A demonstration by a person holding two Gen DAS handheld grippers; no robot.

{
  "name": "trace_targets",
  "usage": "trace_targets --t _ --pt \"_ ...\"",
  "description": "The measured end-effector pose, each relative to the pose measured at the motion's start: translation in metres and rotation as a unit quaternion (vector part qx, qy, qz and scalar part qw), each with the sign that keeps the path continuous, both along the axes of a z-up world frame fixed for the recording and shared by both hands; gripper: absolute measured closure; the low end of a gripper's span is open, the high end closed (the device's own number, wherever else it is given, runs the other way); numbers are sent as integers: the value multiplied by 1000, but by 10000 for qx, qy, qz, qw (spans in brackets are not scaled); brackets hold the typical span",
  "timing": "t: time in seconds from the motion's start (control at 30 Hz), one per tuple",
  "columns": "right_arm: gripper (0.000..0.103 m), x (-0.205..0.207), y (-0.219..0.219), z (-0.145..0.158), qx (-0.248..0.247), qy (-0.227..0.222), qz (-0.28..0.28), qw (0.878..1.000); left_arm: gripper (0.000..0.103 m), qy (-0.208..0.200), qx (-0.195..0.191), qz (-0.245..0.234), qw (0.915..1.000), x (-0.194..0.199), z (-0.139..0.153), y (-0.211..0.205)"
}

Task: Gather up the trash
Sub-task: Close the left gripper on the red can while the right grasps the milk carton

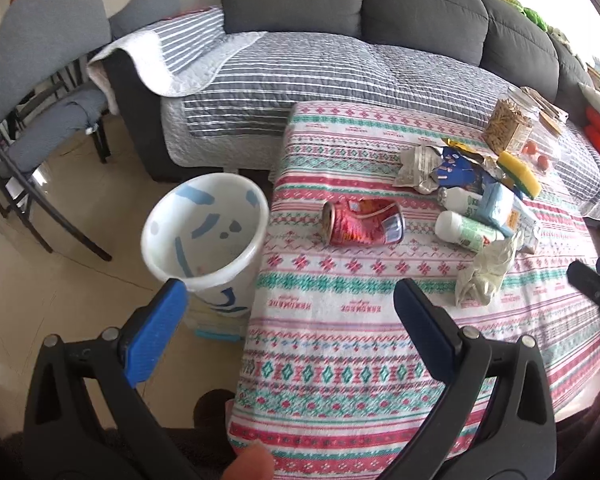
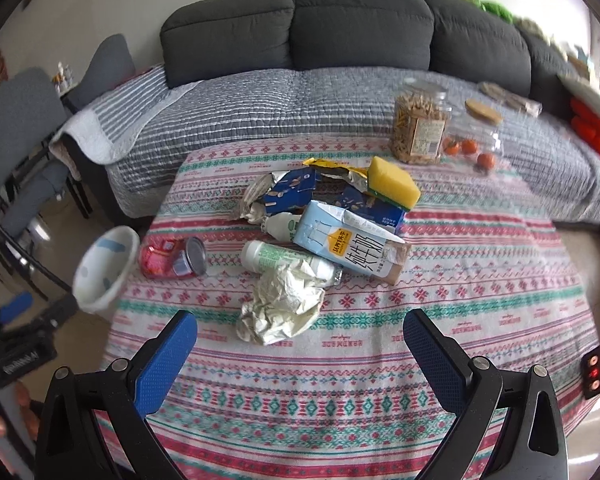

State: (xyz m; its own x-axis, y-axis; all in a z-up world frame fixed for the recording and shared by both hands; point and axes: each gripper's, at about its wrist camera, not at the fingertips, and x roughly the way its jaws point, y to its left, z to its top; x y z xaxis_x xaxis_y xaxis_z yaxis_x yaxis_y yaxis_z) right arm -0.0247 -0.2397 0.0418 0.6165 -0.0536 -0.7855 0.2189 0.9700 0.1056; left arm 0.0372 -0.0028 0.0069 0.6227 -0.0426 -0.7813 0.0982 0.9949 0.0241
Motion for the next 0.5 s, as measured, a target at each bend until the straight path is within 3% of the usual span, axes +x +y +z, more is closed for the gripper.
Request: trace_targets --t 0.2,0.5 --pt "0 36 -42 10 138 299 -439 9985 1 697 168 -414 9966 41 -6 -29" --pt "0 82 -94 -34 654 809 -698 9921 1 1167 220 -398 9921 103 -51 -46"
